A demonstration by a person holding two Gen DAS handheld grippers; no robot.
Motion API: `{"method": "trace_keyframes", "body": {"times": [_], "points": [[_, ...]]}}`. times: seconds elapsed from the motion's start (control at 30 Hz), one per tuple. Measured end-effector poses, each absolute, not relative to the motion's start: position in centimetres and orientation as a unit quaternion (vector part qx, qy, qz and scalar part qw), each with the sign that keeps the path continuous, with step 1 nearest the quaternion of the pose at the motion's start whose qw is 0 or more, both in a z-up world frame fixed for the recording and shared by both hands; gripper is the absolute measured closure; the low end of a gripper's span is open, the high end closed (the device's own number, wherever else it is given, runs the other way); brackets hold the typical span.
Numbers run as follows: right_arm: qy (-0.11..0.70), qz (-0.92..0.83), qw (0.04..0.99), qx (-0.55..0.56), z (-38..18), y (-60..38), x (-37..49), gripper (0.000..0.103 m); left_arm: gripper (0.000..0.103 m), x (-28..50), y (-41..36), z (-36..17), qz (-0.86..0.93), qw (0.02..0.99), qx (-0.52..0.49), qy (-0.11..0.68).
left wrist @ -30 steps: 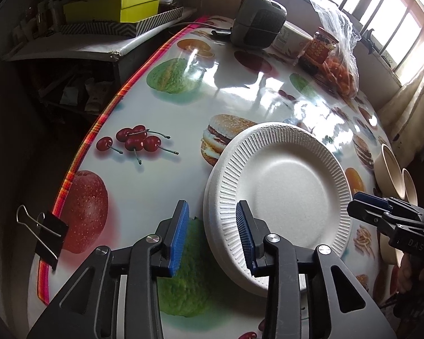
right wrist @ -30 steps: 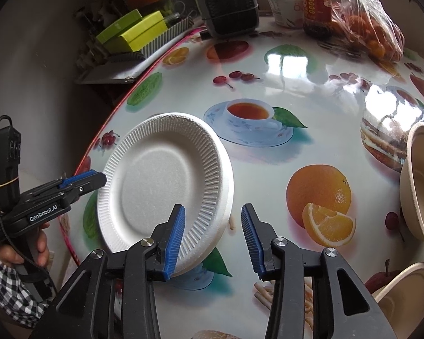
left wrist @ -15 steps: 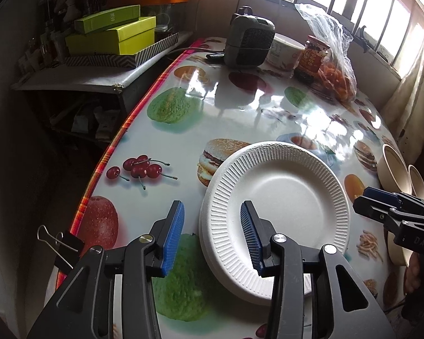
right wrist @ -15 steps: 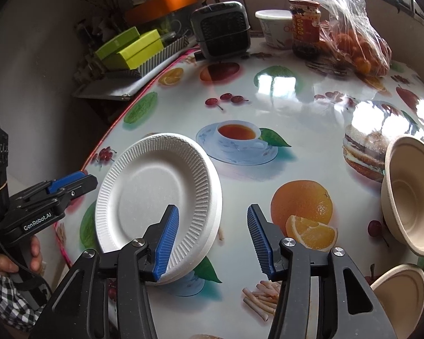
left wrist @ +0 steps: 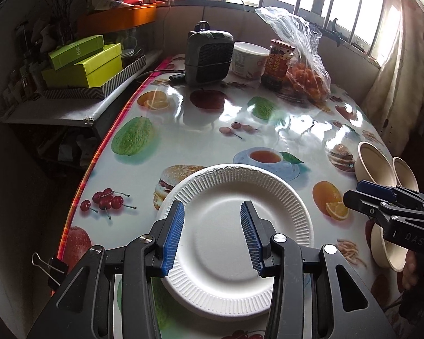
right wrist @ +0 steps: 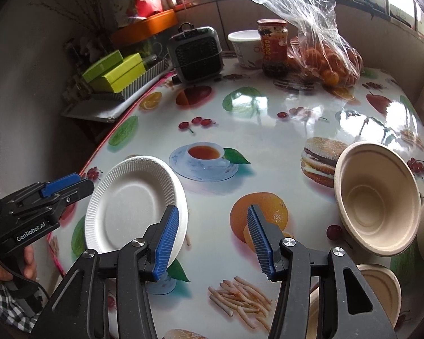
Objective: Organize plates and bowls
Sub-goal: 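Open both grippers to release the plate onto the stack and withdraw, then move both grippers over to the tan paper bowls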
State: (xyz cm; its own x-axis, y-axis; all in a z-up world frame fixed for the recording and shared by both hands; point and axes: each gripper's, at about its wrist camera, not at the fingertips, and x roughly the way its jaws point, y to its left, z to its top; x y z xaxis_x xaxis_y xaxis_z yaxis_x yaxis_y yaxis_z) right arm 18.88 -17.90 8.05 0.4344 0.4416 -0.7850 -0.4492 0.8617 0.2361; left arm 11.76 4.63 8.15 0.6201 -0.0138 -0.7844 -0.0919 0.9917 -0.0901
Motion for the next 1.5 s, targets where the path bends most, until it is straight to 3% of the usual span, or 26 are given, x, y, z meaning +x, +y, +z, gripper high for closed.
{"method": "trace_keyframes", "body": {"times": [0.93, 1.5], "points": [[0.400, 0.163, 0.901, 0.036, 12.0, -28.4, 18.7, 0.053, 0.060, 17.0, -5.3, 10.9, -0.103, 0.903, -0.040, 0.415], [0.404, 0.082, 0.908, 0.074, 11.2, -36.5, 19.8, 0.053, 0.060, 21.0, -11.6, 10.7, -0.175, 0.886, -0.037, 0.428]]}}
